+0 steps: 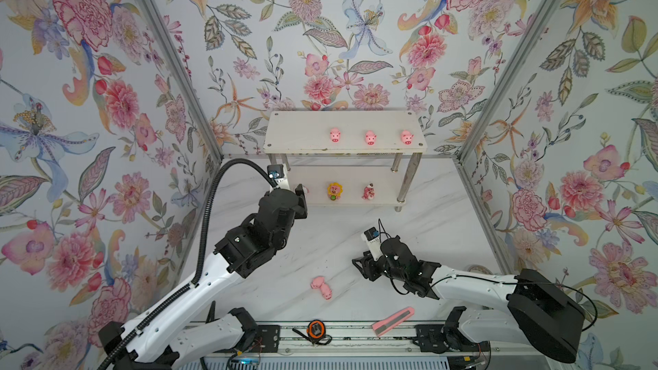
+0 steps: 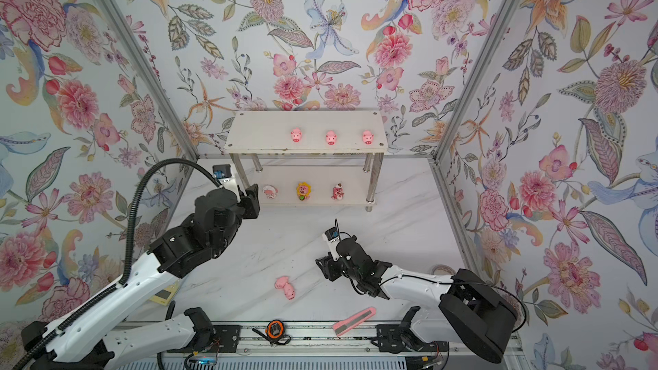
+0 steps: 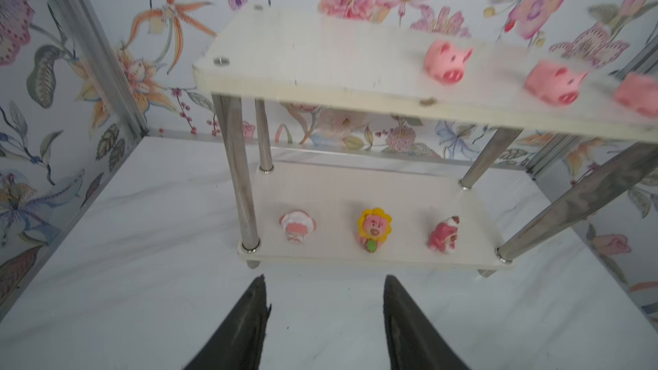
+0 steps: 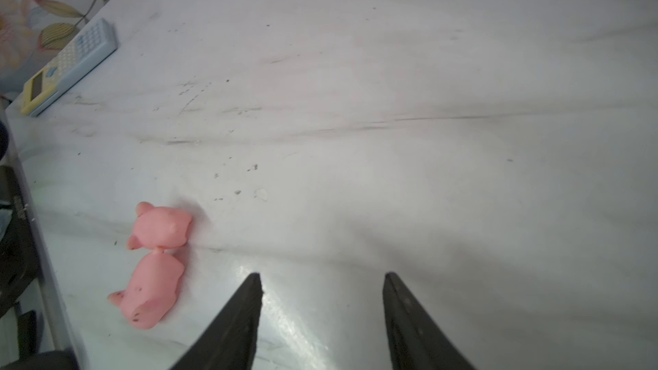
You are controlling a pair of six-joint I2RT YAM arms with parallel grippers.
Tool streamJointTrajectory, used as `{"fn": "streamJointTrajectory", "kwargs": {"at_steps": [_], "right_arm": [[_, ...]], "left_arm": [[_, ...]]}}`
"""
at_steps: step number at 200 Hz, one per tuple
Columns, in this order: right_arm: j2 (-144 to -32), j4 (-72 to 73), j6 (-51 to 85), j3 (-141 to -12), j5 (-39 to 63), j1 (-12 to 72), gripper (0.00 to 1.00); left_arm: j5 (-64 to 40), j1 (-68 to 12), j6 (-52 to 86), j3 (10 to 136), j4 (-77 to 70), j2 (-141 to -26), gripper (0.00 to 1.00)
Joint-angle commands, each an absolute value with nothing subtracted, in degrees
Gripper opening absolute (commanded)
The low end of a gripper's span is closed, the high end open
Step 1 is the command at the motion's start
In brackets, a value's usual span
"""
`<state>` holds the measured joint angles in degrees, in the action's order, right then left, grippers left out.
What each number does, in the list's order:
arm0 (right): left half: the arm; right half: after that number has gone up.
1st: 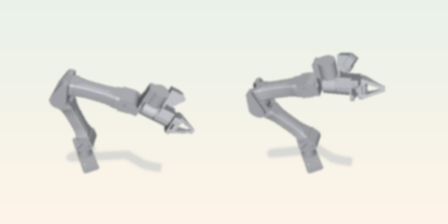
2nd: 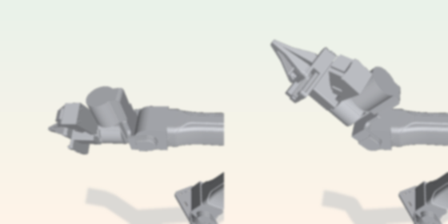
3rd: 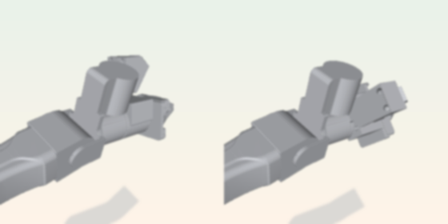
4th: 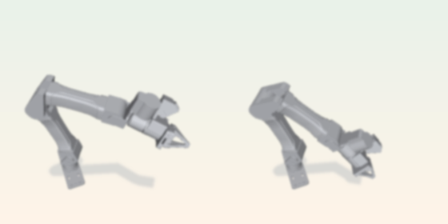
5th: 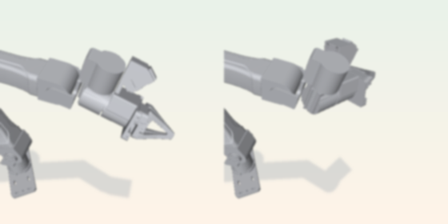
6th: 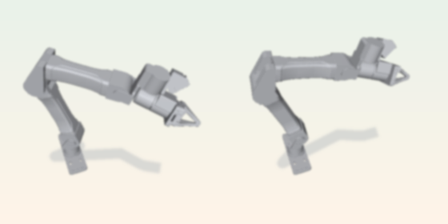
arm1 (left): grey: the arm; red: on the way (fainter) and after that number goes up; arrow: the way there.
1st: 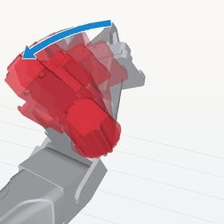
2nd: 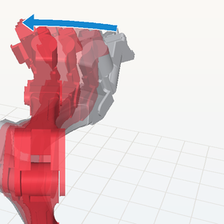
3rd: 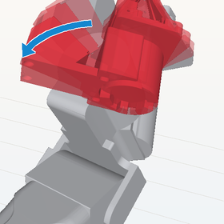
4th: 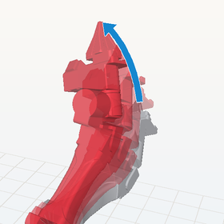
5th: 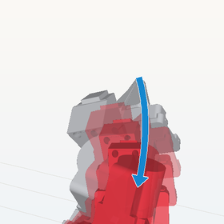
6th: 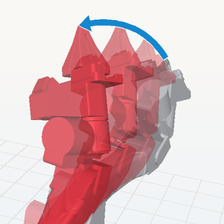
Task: Organize plastic toys on shelves
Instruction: Place the plastic toy on the shelf, then move the plastic toy to the center of the table.
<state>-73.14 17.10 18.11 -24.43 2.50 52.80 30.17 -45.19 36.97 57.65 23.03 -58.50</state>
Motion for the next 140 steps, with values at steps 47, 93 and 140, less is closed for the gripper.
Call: {"fn": "streamJointTrajectory", "kwargs": {"at_steps": [47,93,140], "right_arm": [[-81.0,16.4,7.8,-30.5,16.4,61.0,0.26],[-86.8,10.0,5.9,-35.2,15.5,68.5,0.63],[-93.2,8.2,6.5,-39.5,8.3,71.3,0.73]], "left_arm": [[16.3,-47.5,46.3,27.4,9.0,-51.4,0.6],[13.4,-50.2,47.9,17.2,-0.2,-52.8,0.72],[14.9,-54.5,46.8,17.0,-2.1,-59.0,0.81]]}}
